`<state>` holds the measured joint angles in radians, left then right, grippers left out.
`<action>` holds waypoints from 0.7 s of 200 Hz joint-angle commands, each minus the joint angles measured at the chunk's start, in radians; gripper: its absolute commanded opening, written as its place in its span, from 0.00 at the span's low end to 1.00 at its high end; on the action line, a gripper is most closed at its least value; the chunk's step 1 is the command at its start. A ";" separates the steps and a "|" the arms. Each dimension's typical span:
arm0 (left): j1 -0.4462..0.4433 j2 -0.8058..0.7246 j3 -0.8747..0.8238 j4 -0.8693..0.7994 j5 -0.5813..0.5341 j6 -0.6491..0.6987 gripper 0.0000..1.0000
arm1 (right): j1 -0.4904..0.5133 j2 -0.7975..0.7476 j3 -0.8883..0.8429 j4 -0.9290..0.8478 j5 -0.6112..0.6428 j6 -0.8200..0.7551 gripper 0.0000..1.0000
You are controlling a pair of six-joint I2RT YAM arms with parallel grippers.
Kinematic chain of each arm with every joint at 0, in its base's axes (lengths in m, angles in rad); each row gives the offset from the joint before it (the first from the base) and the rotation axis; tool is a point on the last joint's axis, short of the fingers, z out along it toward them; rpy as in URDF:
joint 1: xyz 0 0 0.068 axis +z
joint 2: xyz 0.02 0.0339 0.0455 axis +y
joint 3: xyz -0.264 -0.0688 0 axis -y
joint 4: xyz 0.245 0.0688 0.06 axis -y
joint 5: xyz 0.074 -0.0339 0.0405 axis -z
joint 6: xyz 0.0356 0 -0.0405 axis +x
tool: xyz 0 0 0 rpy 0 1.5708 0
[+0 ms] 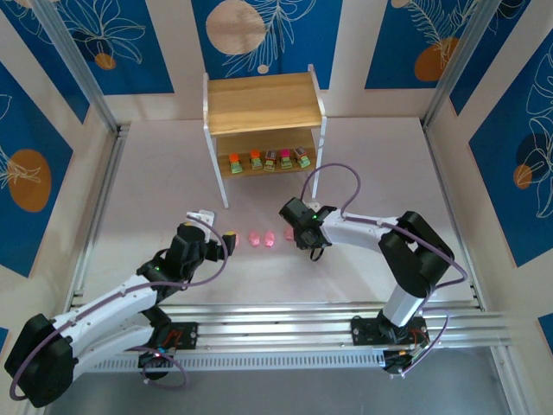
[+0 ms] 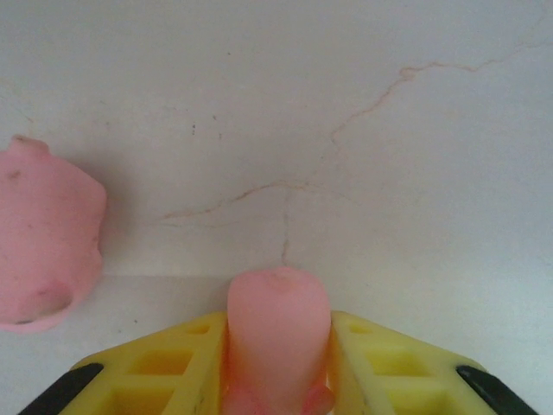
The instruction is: Place and organize the plastic toys onto the shelf
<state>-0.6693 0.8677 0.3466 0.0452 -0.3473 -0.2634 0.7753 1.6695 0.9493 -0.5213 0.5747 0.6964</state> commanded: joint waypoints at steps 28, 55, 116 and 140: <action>0.014 0.004 -0.007 0.022 0.016 -0.012 1.00 | -0.005 -0.114 0.034 -0.097 0.016 -0.040 0.29; 0.013 -0.003 -0.008 0.024 0.016 -0.011 1.00 | -0.005 -0.168 0.056 -0.147 0.016 -0.058 0.29; 0.014 -0.008 -0.012 0.027 0.019 -0.012 1.00 | -0.007 -0.282 0.176 -0.284 0.024 -0.108 0.29; 0.013 -0.013 -0.016 0.030 0.024 -0.010 1.00 | -0.008 -0.309 0.248 -0.333 0.027 -0.131 0.29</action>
<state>-0.6678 0.8661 0.3450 0.0463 -0.3401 -0.2630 0.7734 1.4006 1.1259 -0.7670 0.5877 0.6060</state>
